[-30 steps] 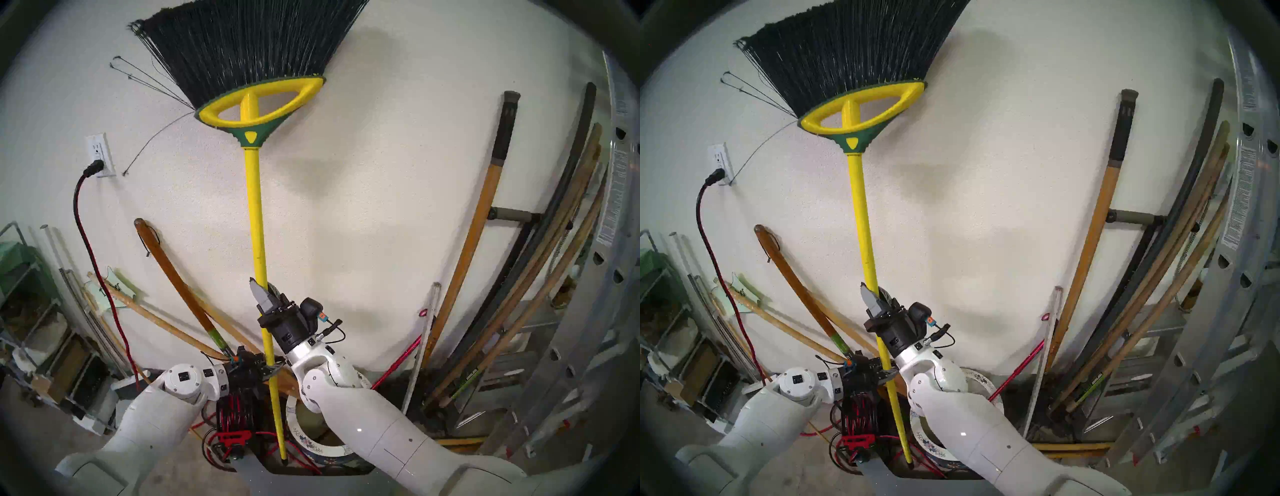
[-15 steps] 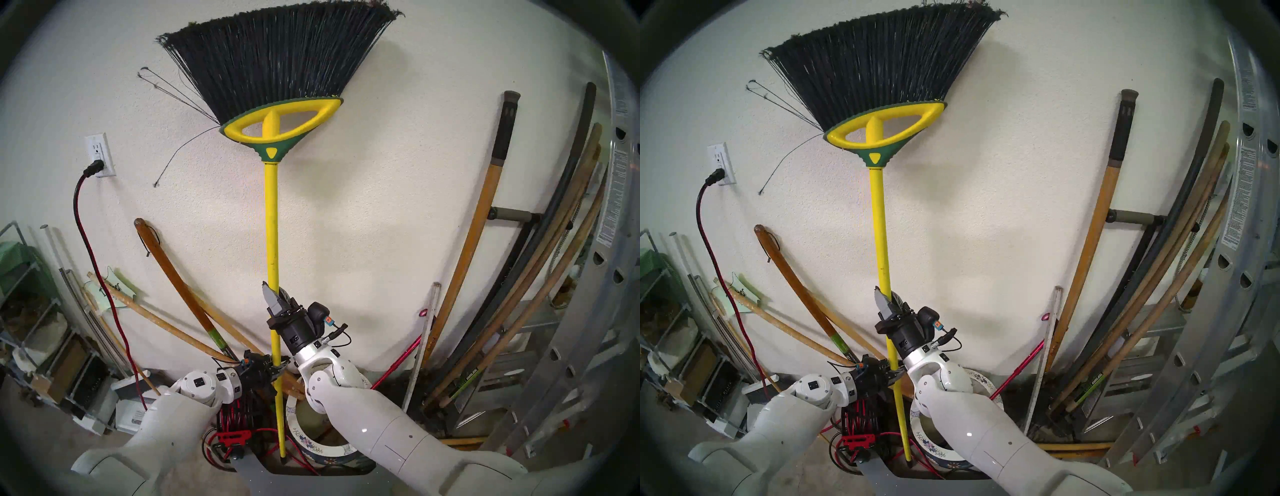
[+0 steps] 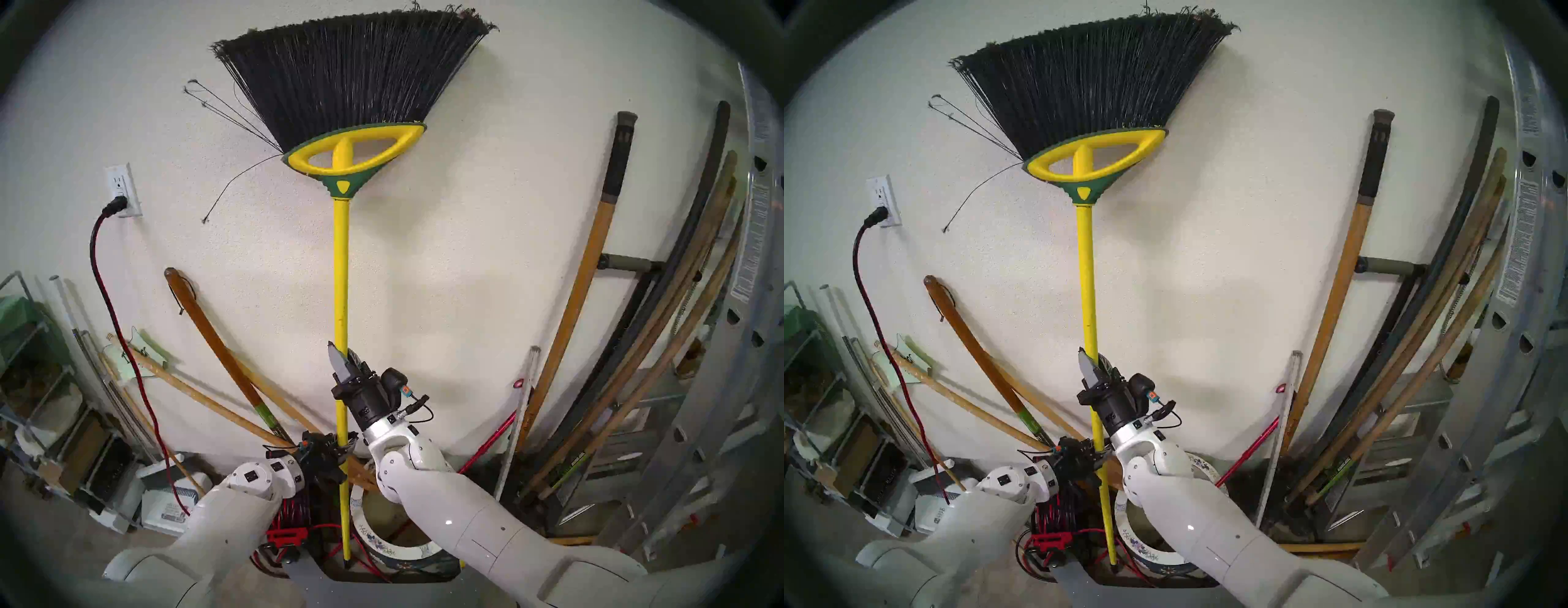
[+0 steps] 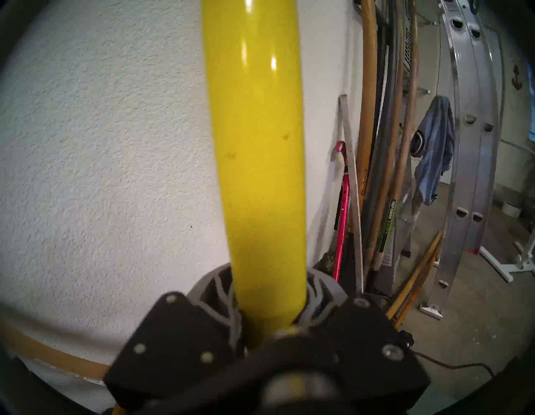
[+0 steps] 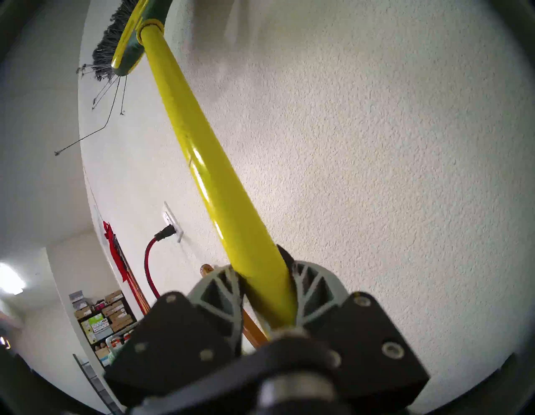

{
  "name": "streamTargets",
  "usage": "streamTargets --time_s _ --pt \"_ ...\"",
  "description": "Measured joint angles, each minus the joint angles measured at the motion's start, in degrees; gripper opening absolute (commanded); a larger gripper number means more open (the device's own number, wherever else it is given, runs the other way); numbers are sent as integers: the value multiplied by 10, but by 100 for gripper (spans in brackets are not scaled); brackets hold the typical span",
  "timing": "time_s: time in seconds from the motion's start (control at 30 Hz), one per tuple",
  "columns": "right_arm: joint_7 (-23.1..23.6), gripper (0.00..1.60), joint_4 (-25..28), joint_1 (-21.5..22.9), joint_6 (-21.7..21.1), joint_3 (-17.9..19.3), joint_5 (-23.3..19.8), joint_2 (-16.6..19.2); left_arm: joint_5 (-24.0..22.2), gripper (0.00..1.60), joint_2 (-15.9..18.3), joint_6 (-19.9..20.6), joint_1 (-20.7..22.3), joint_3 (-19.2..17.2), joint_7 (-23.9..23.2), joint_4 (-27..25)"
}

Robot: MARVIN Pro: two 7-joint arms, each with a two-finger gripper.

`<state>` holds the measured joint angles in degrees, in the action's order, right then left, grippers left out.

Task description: Take wooden sticks or brooms out of the pot

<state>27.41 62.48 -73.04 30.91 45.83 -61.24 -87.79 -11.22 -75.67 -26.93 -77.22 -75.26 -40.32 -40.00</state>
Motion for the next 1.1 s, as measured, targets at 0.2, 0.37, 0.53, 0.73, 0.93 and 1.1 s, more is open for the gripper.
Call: streamTargets --time_s 0.2,0.37,0.53,0.73,0.93,1.1 --pt "-11 0 -11 14 4 -14 1 -4 -9 0 -3 -8 7 -11 -8 20" --pt "-23 0 -27 29 6 -27 5 -13 -14 0 -3 -11 14 -20 -13 35" --pt "-38 0 -51 49 11 -40 16 -25 -17 0 -2 -12 22 -28 -17 50" --pt "-57 0 -98 79 22 -56 35 -49 -19 0 -1 -13 34 -38 -18 71" --pt "-77 0 -150 111 35 -73 55 -74 -20 0 1 -13 47 -46 -16 91" --pt "-93 0 -197 137 48 -87 72 -96 -19 0 2 -12 58 -51 -13 109"
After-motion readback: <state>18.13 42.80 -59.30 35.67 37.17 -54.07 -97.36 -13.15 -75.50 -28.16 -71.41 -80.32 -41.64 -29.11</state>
